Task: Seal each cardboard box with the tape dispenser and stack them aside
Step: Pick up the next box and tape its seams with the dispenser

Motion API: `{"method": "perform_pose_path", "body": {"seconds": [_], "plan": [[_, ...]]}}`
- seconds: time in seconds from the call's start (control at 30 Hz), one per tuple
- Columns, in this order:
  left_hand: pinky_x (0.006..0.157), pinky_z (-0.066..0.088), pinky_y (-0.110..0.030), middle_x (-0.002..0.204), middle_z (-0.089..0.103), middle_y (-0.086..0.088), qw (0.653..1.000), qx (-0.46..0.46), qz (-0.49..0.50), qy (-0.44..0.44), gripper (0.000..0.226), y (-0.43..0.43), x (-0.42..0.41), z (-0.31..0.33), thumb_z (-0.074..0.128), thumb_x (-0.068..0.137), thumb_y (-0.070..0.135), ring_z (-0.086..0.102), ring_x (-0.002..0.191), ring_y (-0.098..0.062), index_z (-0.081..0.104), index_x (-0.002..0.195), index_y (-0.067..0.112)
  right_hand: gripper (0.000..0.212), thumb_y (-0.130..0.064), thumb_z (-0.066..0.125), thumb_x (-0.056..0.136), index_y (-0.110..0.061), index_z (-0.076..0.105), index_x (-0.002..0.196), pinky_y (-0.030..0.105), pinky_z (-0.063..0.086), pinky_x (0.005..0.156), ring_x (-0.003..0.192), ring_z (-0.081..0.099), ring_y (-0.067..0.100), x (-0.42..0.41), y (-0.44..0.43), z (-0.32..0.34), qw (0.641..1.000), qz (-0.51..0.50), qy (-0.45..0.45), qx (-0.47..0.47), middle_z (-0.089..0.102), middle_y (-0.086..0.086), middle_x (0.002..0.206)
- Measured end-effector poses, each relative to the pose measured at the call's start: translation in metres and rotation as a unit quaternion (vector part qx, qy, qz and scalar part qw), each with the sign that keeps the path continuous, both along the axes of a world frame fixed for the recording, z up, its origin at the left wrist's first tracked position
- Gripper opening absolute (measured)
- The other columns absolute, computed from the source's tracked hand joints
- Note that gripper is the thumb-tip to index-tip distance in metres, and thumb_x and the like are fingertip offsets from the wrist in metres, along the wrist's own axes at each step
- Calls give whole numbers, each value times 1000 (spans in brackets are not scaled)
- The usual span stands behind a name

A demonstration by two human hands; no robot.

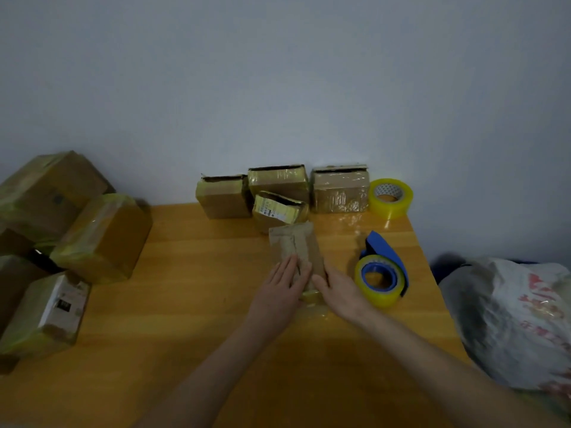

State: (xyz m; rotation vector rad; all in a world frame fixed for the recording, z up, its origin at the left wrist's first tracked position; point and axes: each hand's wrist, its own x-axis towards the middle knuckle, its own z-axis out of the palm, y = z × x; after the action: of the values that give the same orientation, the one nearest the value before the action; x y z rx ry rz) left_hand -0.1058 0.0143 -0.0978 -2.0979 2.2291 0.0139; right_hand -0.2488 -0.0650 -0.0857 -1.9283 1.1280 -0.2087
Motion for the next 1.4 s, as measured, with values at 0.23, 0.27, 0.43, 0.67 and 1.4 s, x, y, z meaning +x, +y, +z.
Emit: {"method": "perform_pose_path", "body": {"seconds": [0.23,0.27,0.43,0.67,1.4], "plan": [[113,-14,-31,158,-18,-9,998,32,-20,-41,75,-5,16,5,35,102,37,-14,146,-20,-18,148,11,47,-38,36,103,-16,35,145,39,48,93,114,57,26,13,6,-4,999,-42,28,14,57,7,133],[113,-14,-31,157,-19,-7,999,32,-16,-32,78,-5,16,5,35,101,41,-15,146,-18,-19,147,10,48,-40,35,103,-15,36,144,40,48,93,113,58,26,12,3,-4,998,-37,31,27,58,8,132],[113,-16,-31,152,-25,-3,1000,19,0,-20,80,-5,15,-1,34,99,46,-25,136,-12,-27,140,15,52,-53,46,96,-16,50,132,35,47,87,112,55,23,-25,-39,0,986,-97,110,-75,58,5,124],[114,-15,-30,150,-28,-1,1000,23,3,-16,83,-10,15,-5,38,98,46,-20,142,-13,-27,140,16,34,-39,61,93,-6,53,99,30,48,65,92,61,26,-67,-93,-19,937,-141,320,-16,59,11,95],[99,43,-28,143,44,-1,880,-139,208,405,59,-16,4,56,60,91,32,45,125,-13,38,143,15,46,-5,82,71,-10,55,108,33,52,56,77,65,26,-88,-90,60,945,-179,-125,245,65,12,98]]}}
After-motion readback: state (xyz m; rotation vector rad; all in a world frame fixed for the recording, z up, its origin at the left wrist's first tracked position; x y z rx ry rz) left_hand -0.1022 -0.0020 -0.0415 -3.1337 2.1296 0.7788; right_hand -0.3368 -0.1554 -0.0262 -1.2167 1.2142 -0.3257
